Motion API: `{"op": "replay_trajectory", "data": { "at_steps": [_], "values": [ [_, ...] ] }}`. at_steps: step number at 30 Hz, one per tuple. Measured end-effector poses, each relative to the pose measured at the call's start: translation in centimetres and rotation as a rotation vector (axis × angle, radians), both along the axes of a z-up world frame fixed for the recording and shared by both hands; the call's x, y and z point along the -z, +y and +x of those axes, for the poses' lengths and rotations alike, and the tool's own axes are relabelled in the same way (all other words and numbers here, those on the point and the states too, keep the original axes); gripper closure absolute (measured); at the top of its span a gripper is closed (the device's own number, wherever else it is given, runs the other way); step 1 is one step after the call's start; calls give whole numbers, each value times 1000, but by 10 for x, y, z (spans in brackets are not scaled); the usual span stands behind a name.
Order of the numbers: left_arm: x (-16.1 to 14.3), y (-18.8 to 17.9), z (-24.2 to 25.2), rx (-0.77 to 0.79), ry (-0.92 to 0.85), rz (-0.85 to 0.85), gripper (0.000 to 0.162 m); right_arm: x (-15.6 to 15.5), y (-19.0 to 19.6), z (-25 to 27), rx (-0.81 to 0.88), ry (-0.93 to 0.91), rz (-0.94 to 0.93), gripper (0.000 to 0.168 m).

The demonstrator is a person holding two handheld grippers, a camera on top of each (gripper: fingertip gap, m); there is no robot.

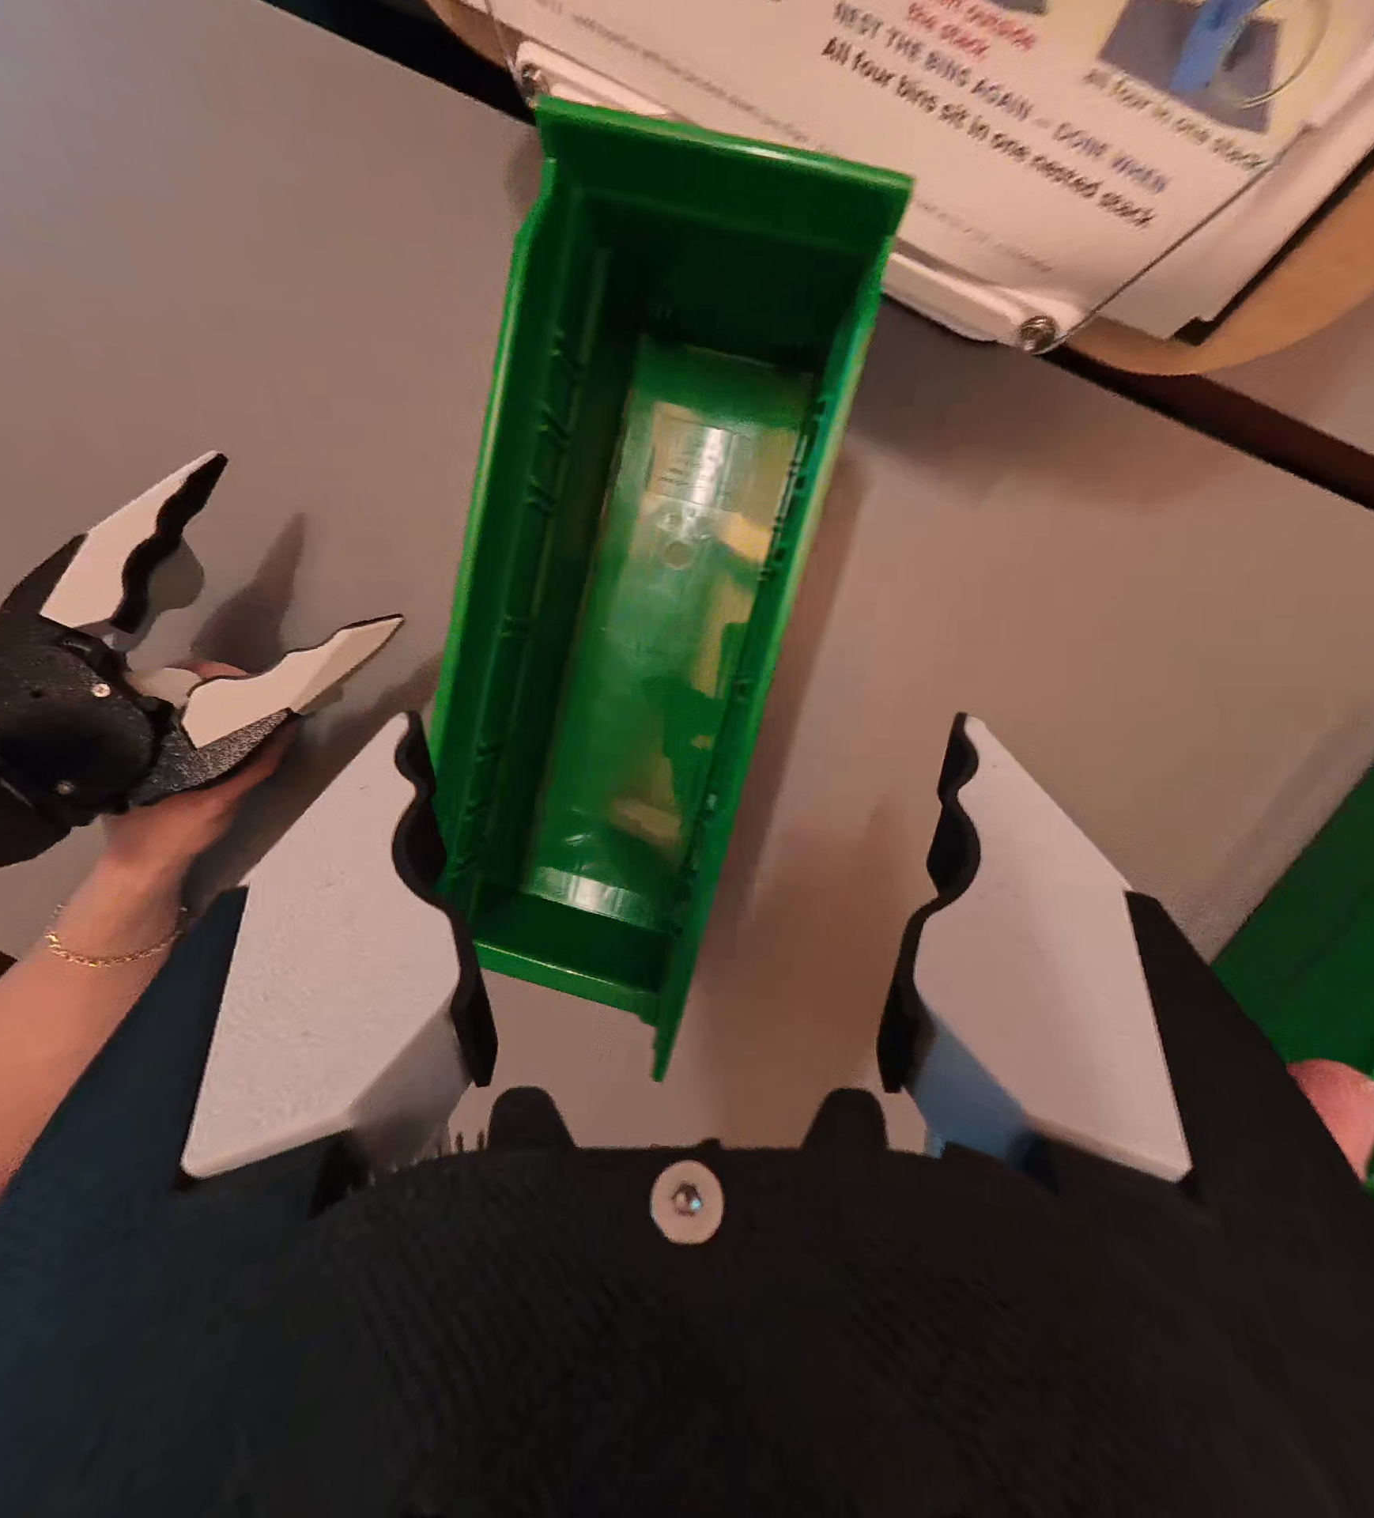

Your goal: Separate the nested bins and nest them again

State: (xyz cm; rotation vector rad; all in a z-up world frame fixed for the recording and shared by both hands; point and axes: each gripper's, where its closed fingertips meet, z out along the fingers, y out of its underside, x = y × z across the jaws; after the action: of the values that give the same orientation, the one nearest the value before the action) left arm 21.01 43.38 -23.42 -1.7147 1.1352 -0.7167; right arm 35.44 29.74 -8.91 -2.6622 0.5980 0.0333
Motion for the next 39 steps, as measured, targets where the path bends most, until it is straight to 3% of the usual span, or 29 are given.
{"op": "replay_trajectory", "data": {
  "at_steps": [12, 23, 29, 34, 39],
  "values": [
    [-1, 3, -2, -5, -27, -41, 55, 5, 37, -39, 108, -35, -27, 40],
    [-2, 6, -6, -14, -55, -88, 55, 45, 21, -31, 155, -83, -169, 39],
    [-2, 5, -6, -8, -47, -70, 55, 65, 13, -26, 179, -52, -215, 48],
    [-2, 5, -5, -6, -49, -77, 55, 72, 14, -31, 158, -32, -235, 41],
    [-1, 4, -5, -3, -44, -76, 55, 75, 7, -32, 149, -25, -276, 46]
  ]
}}
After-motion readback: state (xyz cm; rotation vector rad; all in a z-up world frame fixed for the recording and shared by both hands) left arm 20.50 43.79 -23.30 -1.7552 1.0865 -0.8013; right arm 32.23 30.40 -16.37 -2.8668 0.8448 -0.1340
